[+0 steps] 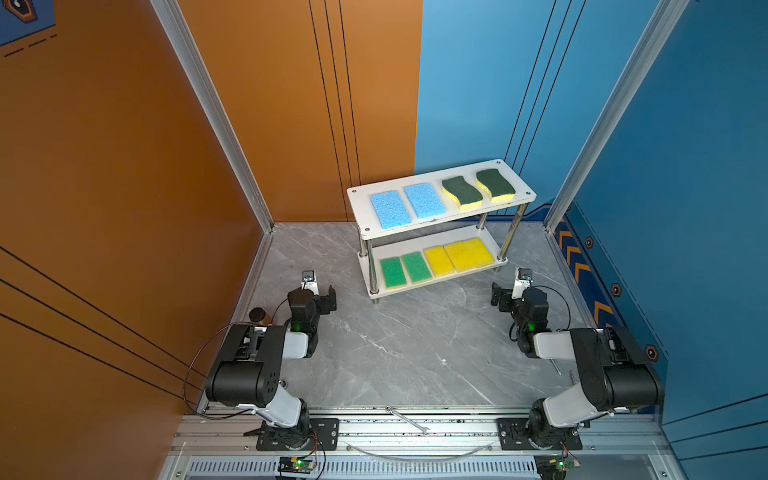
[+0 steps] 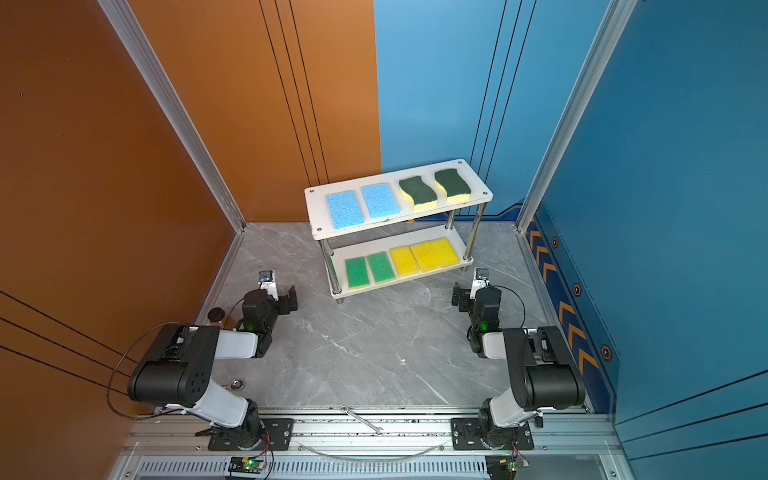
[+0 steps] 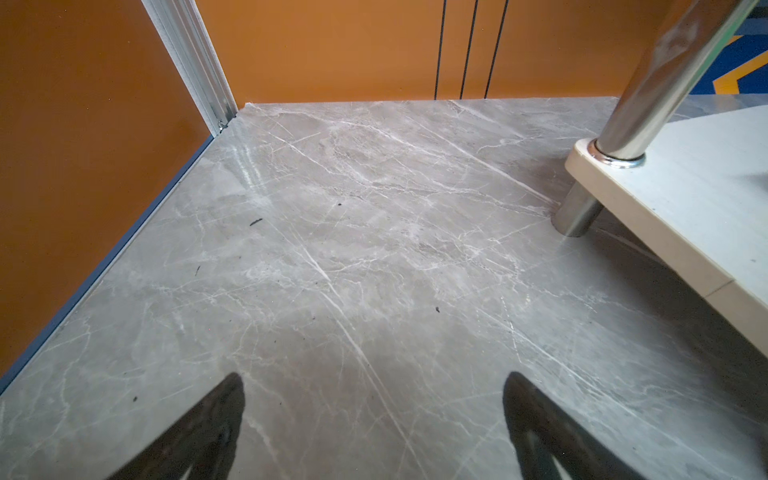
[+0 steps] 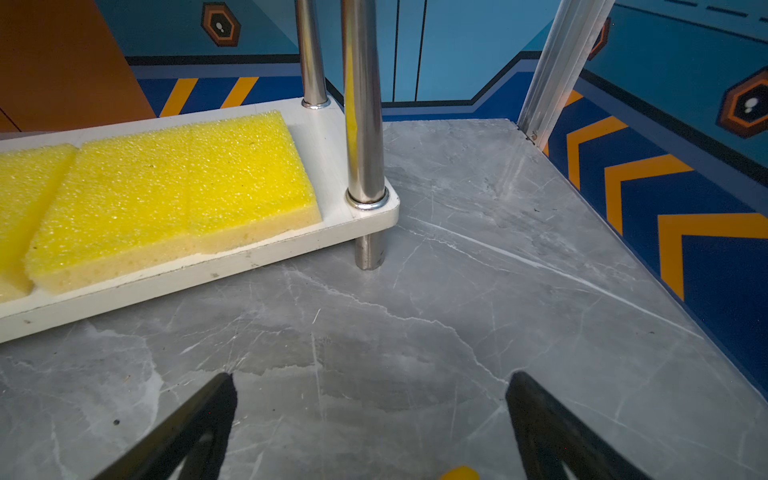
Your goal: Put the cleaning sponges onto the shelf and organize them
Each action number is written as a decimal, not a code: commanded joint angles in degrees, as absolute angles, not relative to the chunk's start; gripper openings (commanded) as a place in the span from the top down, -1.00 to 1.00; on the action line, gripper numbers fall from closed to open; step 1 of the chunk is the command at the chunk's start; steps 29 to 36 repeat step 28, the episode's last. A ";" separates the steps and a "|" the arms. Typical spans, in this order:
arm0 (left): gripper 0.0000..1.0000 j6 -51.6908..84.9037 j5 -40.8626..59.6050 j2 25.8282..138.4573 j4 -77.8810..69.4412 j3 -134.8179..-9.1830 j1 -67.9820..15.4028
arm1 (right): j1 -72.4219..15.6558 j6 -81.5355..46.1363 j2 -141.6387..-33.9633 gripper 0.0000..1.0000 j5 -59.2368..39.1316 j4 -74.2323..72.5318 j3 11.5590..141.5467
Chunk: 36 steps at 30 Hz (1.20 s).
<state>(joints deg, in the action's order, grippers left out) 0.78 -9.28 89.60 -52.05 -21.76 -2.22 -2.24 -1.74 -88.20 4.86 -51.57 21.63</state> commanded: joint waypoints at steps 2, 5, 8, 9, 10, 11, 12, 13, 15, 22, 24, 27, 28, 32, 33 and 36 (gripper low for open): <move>-0.95 -1.05 -12.21 89.57 -54.14 -21.12 -3.42 | -1.93 -2.80 -88.55 -1.00 6.48 -52.29 21.27; -0.95 -1.16 -12.22 89.56 -54.23 -21.08 -3.52 | -1.93 -2.81 -88.54 -1.00 6.40 -52.29 21.27; -0.95 -1.08 -11.69 89.61 -54.15 -21.20 -3.19 | -1.93 -2.81 -88.62 -1.00 6.42 -52.29 21.28; -0.95 -1.06 -11.61 89.69 -54.15 -21.23 -3.16 | -1.93 -2.81 -88.57 -1.00 6.42 -52.29 21.27; -0.95 -1.06 -11.43 89.69 -54.21 -21.25 -3.16 | -1.88 -2.76 -88.56 -1.00 6.41 -52.29 21.34; -0.95 -1.05 -11.40 89.70 -54.20 -21.24 -3.12 | -1.90 -2.80 -88.59 -1.00 6.36 -52.29 21.34; -0.95 -1.07 -11.43 89.67 -54.15 -21.33 -3.06 | -1.85 -2.80 -88.59 -1.00 6.34 -52.31 21.29; -0.95 -1.07 -11.38 89.70 -54.15 -21.26 -3.08 | -1.84 -2.77 -88.66 -1.00 6.33 -52.30 21.39; -0.95 -1.06 -11.34 89.76 -54.06 -21.33 -3.08 | -1.75 -2.88 -88.68 -1.00 6.09 -52.21 21.37; -0.95 -0.32 -8.66 89.70 -52.93 -21.84 -1.63 | -1.34 -3.16 -88.61 -1.00 5.33 -52.16 21.45; -0.95 -0.31 -8.62 89.58 -52.97 -21.89 -1.67 | -1.23 -3.25 -88.68 -1.00 5.23 -52.04 21.45; -0.95 -0.26 -8.75 89.61 -53.01 -21.77 -1.67 | -1.31 -3.24 -88.68 -1.00 5.25 -52.13 21.49; -0.95 -0.35 -8.82 89.57 -53.05 -21.71 -1.78 | -1.36 -3.25 -88.68 -1.00 5.42 -52.12 21.38; -0.95 -0.35 -8.82 89.57 -53.05 -21.71 -1.78 | -1.36 -3.25 -88.68 -1.00 5.42 -52.12 21.38; -0.95 -0.35 -8.82 89.57 -53.05 -21.71 -1.78 | -1.36 -3.25 -88.68 -1.00 5.42 -52.12 21.38; -0.95 -0.35 -8.82 89.57 -53.05 -21.71 -1.78 | -1.36 -3.25 -88.68 -1.00 5.42 -52.12 21.38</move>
